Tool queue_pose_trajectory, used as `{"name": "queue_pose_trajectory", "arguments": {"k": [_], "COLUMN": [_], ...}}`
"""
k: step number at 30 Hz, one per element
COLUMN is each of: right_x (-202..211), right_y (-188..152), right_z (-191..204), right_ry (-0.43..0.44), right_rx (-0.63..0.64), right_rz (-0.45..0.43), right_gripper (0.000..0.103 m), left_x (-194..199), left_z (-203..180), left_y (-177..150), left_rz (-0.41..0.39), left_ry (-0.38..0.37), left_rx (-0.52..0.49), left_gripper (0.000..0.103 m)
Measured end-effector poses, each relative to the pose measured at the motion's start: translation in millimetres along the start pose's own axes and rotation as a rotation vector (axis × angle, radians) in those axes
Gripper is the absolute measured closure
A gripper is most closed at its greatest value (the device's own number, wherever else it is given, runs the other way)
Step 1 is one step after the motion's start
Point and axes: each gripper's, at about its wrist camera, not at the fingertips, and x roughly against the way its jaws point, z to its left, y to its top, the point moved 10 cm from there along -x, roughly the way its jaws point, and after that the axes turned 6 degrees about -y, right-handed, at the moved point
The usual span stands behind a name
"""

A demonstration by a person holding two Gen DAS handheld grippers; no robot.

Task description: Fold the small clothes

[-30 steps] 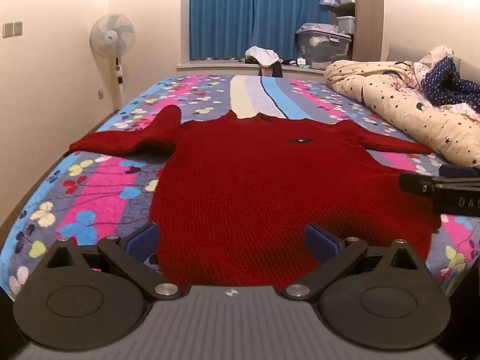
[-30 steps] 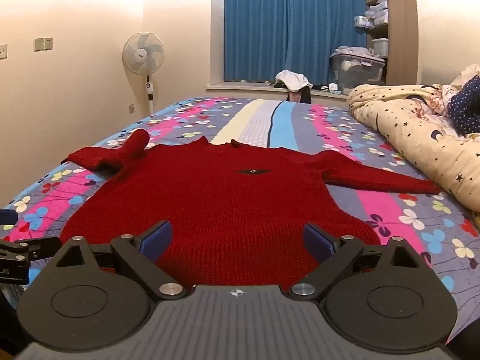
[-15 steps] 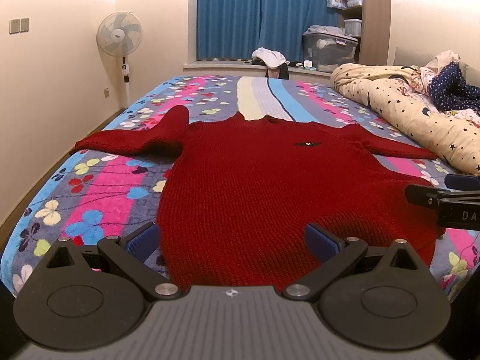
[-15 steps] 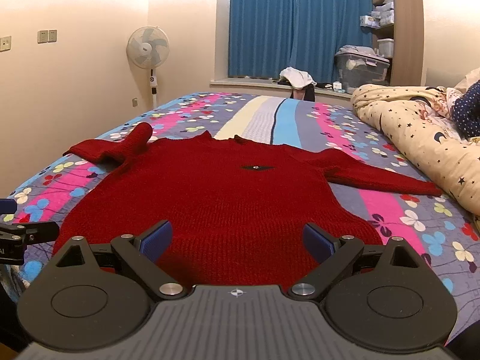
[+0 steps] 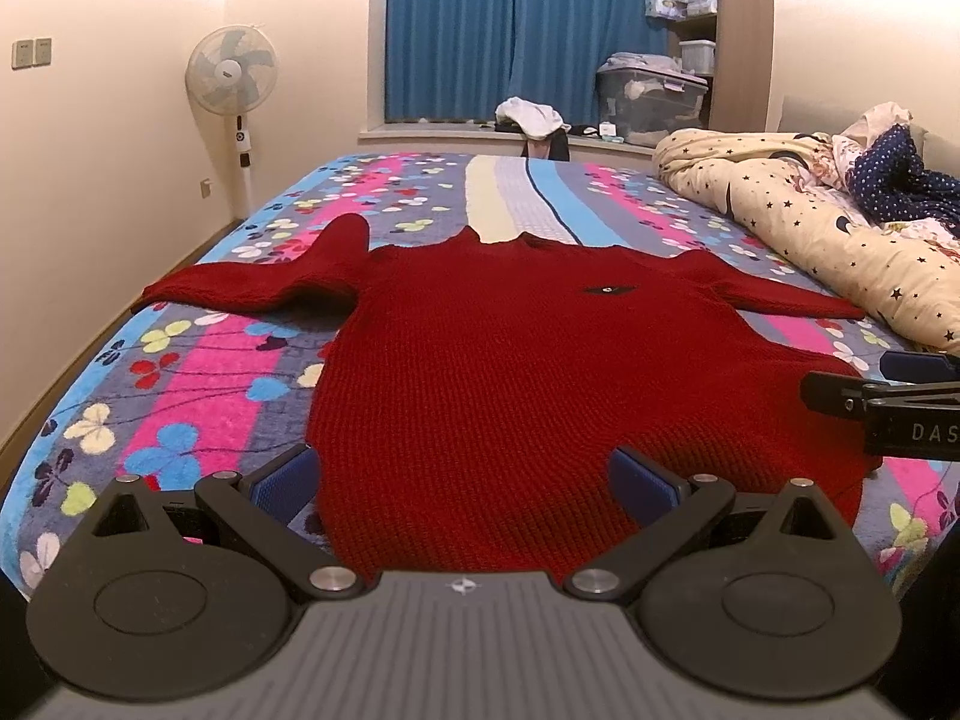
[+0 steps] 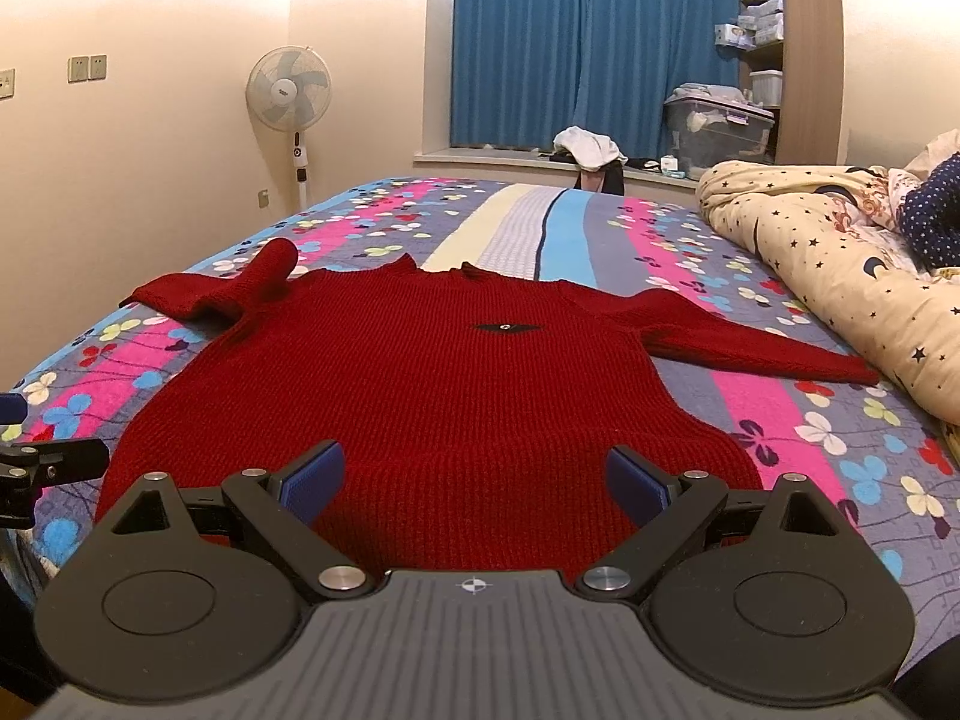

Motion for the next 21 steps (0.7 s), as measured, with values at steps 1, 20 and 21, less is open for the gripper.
{"name": "queue_pose_trajectory", "arguments": {"k": [1, 20, 21], "right_x": [-0.2, -25.0, -34.4], "right_y": [0.2, 12.3, 12.2], "right_z": [0.0, -75.4, -97.4], "right_ry": [0.0, -0.123, -0.16], "right_rx": [0.001, -0.186, -0.231], "right_rz": [0.001, 0.048, 0.076], "right_gripper": [0.009, 0.054, 0.054], "left_x": [0.3, -17.1, -20.9], "left_z": [0.0, 50.9, 62.3], "left_y": [0.3, -9.7, -11.7], "left_rz": [-0.001, 0.132, 0.154], "left_ry": [-0.001, 0.028, 0.036], "left_rx": [0.0, 0.184, 0.231], "left_gripper": [0.0, 0.059, 0.059]}}
